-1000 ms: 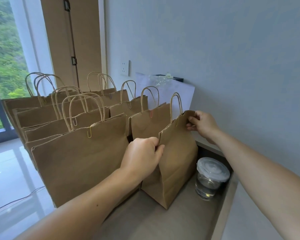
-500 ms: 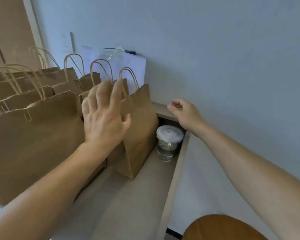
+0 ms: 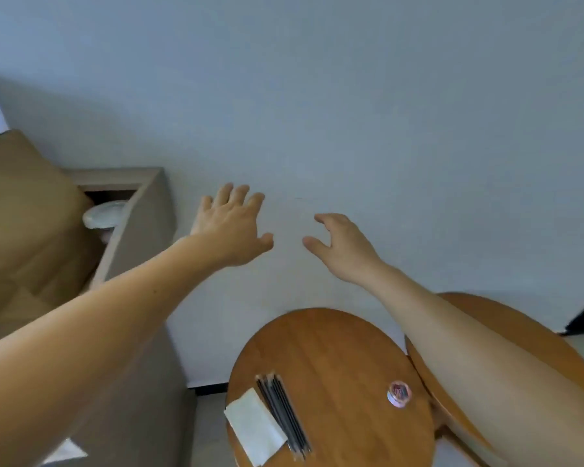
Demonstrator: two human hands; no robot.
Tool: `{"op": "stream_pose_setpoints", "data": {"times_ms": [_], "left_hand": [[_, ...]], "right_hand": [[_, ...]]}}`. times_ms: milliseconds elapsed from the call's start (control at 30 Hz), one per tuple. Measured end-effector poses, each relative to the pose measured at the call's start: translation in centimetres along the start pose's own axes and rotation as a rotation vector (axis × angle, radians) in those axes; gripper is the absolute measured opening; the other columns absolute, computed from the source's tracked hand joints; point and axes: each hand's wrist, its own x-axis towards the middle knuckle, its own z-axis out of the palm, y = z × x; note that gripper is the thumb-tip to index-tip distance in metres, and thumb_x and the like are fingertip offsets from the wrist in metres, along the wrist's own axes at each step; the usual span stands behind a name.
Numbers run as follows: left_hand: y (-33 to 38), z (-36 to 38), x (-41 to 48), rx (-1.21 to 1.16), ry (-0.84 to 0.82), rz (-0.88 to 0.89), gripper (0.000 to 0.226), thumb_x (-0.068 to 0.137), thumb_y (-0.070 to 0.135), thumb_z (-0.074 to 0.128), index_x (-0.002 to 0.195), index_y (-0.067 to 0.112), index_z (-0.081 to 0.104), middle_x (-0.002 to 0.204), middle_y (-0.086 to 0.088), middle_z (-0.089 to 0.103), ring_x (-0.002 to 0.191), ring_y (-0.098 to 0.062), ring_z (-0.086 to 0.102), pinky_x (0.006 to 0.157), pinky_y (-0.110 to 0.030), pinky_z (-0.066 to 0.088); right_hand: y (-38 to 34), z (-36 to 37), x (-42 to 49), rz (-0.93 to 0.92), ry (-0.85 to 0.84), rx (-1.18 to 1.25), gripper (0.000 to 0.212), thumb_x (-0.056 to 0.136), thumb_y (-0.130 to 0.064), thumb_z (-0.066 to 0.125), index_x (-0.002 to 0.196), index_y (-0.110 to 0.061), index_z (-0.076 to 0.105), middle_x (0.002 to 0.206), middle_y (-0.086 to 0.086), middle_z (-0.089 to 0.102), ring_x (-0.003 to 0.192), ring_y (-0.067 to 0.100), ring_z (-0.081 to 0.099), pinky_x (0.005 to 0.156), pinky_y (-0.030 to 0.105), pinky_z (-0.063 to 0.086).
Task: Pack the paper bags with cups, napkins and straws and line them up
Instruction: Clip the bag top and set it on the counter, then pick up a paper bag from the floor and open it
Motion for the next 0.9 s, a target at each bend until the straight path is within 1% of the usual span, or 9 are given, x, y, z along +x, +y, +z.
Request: {"op": "stream_pose_setpoints", "data": {"times_ms": [100, 233, 300, 400, 533, 667, 767, 900], "left_hand": [[9.0, 2.9, -0.3, -0.035, -0.129, 0.094, 0.08, 0.091, 0.061, 0.047, 0.155, 0.023, 0.017, 0.163, -0.007, 0.014, 0.151, -0.03, 0.006, 0.12, -0.052, 0.016], [20.3, 6.4, -1.6, -0.105, -0.272, 0.212, 0.078, 0.093, 0.058, 0.047, 0.156, 0.024, 0.015, 0.164, -0.006, 0.013, 0.151, -0.03, 0.005, 0.12, -0.051, 0.015], [25.9, 7.6, -2.4, -0.141, -0.319, 0.282, 0.077, 0.094, 0.056, 0.048, 0.156, 0.023, 0.016, 0.163, -0.006, 0.015, 0.151, -0.029, 0.007, 0.119, -0.05, 0.016], [33.3, 8.6, -3.0, -0.167, -0.358, 0.375, 0.077, 0.093, 0.055, 0.048, 0.156, 0.023, 0.017, 0.163, -0.005, 0.018, 0.15, -0.028, 0.011, 0.118, -0.048, 0.018], [42.1, 10.1, -2.8, -0.189, -0.396, 0.497, 0.078, 0.092, 0.055, 0.051, 0.156, 0.025, 0.018, 0.162, -0.003, 0.021, 0.149, -0.026, 0.015, 0.118, -0.048, 0.02], [50.0, 12.4, -1.2, -0.208, -0.448, 0.58, 0.08, 0.091, 0.056, 0.054, 0.156, 0.026, 0.017, 0.163, -0.002, 0.019, 0.15, -0.027, 0.013, 0.12, -0.051, 0.019], [55.8, 14.6, 0.9, -0.213, -0.496, 0.622, 0.082, 0.091, 0.056, 0.054, 0.156, 0.025, 0.017, 0.163, -0.004, 0.018, 0.151, -0.028, 0.012, 0.12, -0.052, 0.019], [63.2, 16.9, 3.8, -0.226, -0.554, 0.676, 0.079, 0.092, 0.055, 0.053, 0.156, 0.023, 0.019, 0.163, -0.006, 0.02, 0.15, -0.029, 0.013, 0.119, -0.051, 0.019]], "right_hand": [[7.7, -3.2, -7.2, 0.168, -0.019, -0.053, 0.068, 0.098, -0.05, 0.049, 0.153, -0.015, 0.03, 0.158, 0.004, 0.029, 0.144, 0.021, 0.027, 0.115, 0.037, 0.027], [16.3, -6.7, -16.2, 0.373, -0.021, -0.104, 0.067, 0.098, -0.046, 0.05, 0.152, -0.013, 0.03, 0.158, 0.008, 0.027, 0.146, 0.025, 0.024, 0.116, 0.038, 0.024], [20.2, -8.3, -20.4, 0.48, -0.036, -0.138, 0.067, 0.097, -0.047, 0.05, 0.152, -0.014, 0.031, 0.159, 0.008, 0.027, 0.146, 0.027, 0.023, 0.116, 0.04, 0.023], [24.9, -10.6, -25.2, 0.605, -0.02, -0.132, 0.071, 0.095, -0.054, 0.048, 0.153, -0.017, 0.03, 0.16, 0.007, 0.024, 0.148, 0.026, 0.02, 0.119, 0.047, 0.024], [30.3, -13.0, -29.3, 0.729, 0.029, -0.073, 0.072, 0.095, -0.053, 0.049, 0.153, -0.016, 0.029, 0.16, 0.008, 0.023, 0.147, 0.027, 0.021, 0.118, 0.047, 0.026], [36.1, -15.2, -31.6, 0.839, 0.044, -0.026, 0.072, 0.096, -0.05, 0.051, 0.154, -0.015, 0.027, 0.162, 0.008, 0.019, 0.146, 0.026, 0.023, 0.114, 0.042, 0.028], [41.0, -17.6, -32.4, 0.905, 0.015, -0.08, 0.072, 0.095, -0.051, 0.05, 0.154, -0.016, 0.027, 0.16, 0.009, 0.022, 0.146, 0.029, 0.022, 0.113, 0.046, 0.03], [47.2, -20.9, -32.6, 0.99, 0.019, -0.116, 0.067, 0.095, -0.05, 0.051, 0.149, -0.015, 0.034, 0.152, 0.011, 0.033, 0.138, 0.031, 0.031, 0.106, 0.045, 0.036]]}}
